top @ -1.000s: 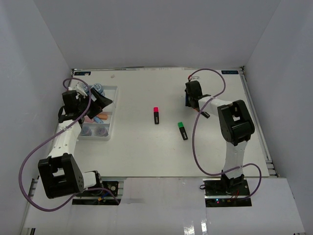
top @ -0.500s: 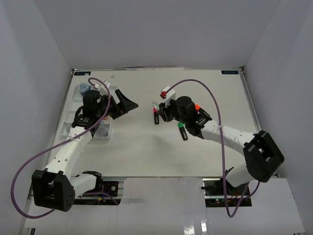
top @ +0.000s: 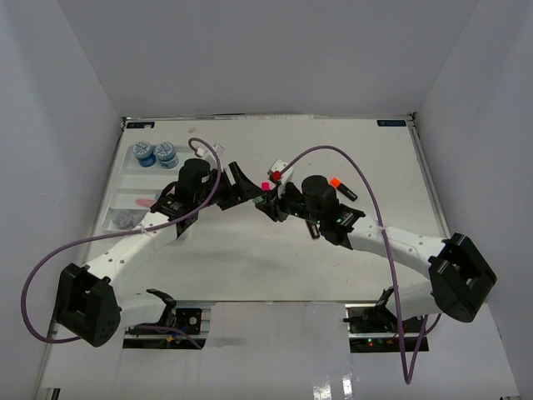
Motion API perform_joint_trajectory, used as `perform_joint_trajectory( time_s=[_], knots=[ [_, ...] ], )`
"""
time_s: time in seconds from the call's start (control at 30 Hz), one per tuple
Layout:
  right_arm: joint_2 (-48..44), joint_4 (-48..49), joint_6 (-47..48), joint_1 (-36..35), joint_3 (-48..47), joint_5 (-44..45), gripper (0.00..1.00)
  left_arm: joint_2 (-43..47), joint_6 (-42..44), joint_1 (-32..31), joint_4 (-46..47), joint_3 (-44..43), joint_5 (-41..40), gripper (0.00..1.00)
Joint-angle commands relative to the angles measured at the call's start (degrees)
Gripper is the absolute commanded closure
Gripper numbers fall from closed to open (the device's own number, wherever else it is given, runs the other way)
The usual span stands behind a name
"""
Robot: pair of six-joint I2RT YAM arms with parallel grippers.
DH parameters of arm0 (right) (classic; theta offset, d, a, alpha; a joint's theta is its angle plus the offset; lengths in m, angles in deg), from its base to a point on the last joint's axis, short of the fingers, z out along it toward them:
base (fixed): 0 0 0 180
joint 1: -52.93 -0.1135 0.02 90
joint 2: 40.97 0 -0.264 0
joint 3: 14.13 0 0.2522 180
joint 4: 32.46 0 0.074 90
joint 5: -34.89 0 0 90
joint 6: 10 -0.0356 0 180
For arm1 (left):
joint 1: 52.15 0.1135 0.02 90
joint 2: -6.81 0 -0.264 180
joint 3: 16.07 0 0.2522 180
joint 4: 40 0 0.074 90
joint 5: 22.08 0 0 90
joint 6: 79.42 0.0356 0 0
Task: Sort the stationery into containers
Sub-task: Pick up the stationery from the center of the board.
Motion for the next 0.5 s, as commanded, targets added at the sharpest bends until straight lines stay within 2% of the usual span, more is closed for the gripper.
perform_joint_trajectory(
  time_s=[0.0, 0.07, 0.1, 0.2, 0.23, 0.3, 0.33, 0.47],
  knots=[
    [-2.1, 4.1, -0.9, -0.4, 0.9, -1.6, 0.67, -1.1, -0.9, -1.8, 2.1, -2.7, -3.5, 0.22],
    [-2.1, 4.4, -0.9, -0.4, 1.3, -1.4, 0.67, -1.5, -0.8, -2.7, 2.3, -2.8, -3.8, 0.31],
    [-2.2, 4.7, -0.9, -0.4, 1.5, -1.4, 0.67, -1.6, -0.8, -2.8, 2.3, -2.8, -4.3, 0.39],
    [-2.2, 5.2, -2.3, -0.4, 2.0, -1.5, 0.65, -1.6, -0.7, -3.2, 2.7, -2.4, -4.7, 0.54],
    [-2.2, 5.3, -2.4, -0.4, 2.1, -1.4, 0.65, -1.5, -0.7, -3.3, 2.8, -2.2, -4.9, 0.62],
    [-2.1, 5.5, -2.6, -0.4, 2.2, -1.3, 0.62, -1.6, -0.6, -3.3, 2.7, -2.3, -4.9, 0.69],
    [-2.1, 5.5, -2.6, -0.4, 2.2, -1.3, 0.61, -1.6, -0.5, -3.3, 2.7, -2.2, -5.0, 0.76],
    [-2.3, 5.5, -2.9, -0.4, 2.5, -0.3, 0.43, -1.0, -0.5, -3.3, 2.7, -1.5, -6.4, 0.84]
  ],
)
